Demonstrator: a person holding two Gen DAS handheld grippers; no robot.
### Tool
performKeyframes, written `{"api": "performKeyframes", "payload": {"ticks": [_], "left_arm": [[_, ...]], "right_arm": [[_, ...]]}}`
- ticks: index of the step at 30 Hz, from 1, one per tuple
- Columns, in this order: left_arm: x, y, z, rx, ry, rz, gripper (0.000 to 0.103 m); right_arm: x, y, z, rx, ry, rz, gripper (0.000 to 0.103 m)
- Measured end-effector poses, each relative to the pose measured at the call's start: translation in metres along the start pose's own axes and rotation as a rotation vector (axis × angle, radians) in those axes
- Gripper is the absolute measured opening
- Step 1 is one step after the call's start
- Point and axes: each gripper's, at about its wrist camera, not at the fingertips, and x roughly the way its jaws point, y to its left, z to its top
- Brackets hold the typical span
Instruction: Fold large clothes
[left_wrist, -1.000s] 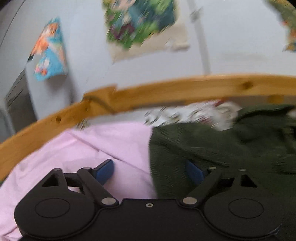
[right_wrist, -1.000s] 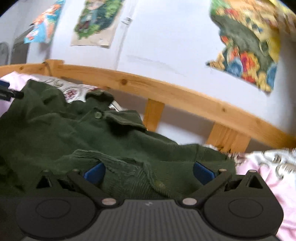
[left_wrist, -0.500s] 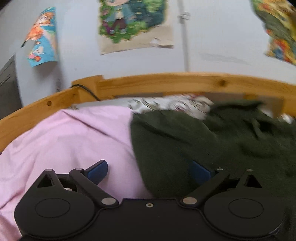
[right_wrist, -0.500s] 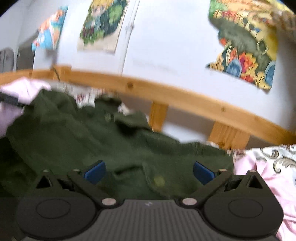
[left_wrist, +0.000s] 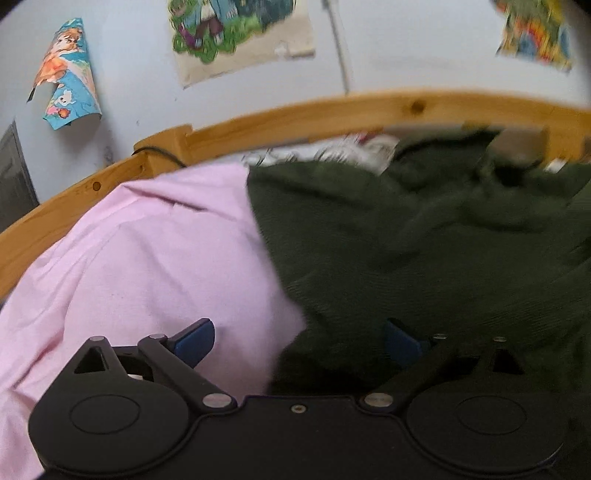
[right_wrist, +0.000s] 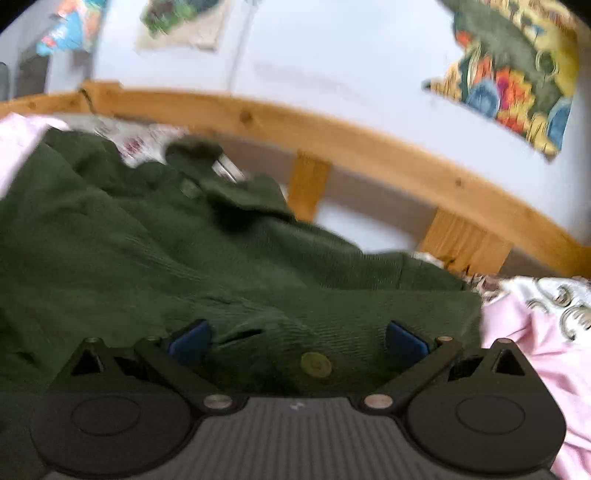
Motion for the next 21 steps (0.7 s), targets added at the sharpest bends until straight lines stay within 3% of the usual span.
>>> {"api": "performKeyframes", "payload": {"ticks": [4, 7, 10, 13, 17, 21], "left_arm": [[-0.014, -0.013, -0.008, 0.0, -0.015, -0.078, 0.102], [0.01, -0.018, -0.017, 0.023, 0.099, -0.008, 0.101], [0.026, -0.01, -0.025, 0.038, 0.166, 0.024, 0.093], [0.003, 0.002, -0.02, 0.01, 0.107, -0.053, 0.098], [-0.024, 0.006, 0.005, 0.009, -0.017, -0.174, 0.102], [0.0, 0.006, 0.058, -0.002, -0.087, -0.133, 0.102]], "right_arm": [[-0.021, 0.008, -0.017, -0.058, 0.004, 0.0, 0.103], [-0.002, 0.004, -0.036, -0.039, 0.093, -0.055, 0.103], [0.007, -0.01, -0.047, 0.064, 0.122, -0.019, 0.103], [-0.013, -0.021, -0.037, 0.134, 0.06, 0.062, 0.103], [-0.041, -0.024, -0.009, 0.109, -0.046, 0.147, 0.103], [-0.017, -0.024, 0.037, 0.137, -0.08, 0.118, 0.103]]}}
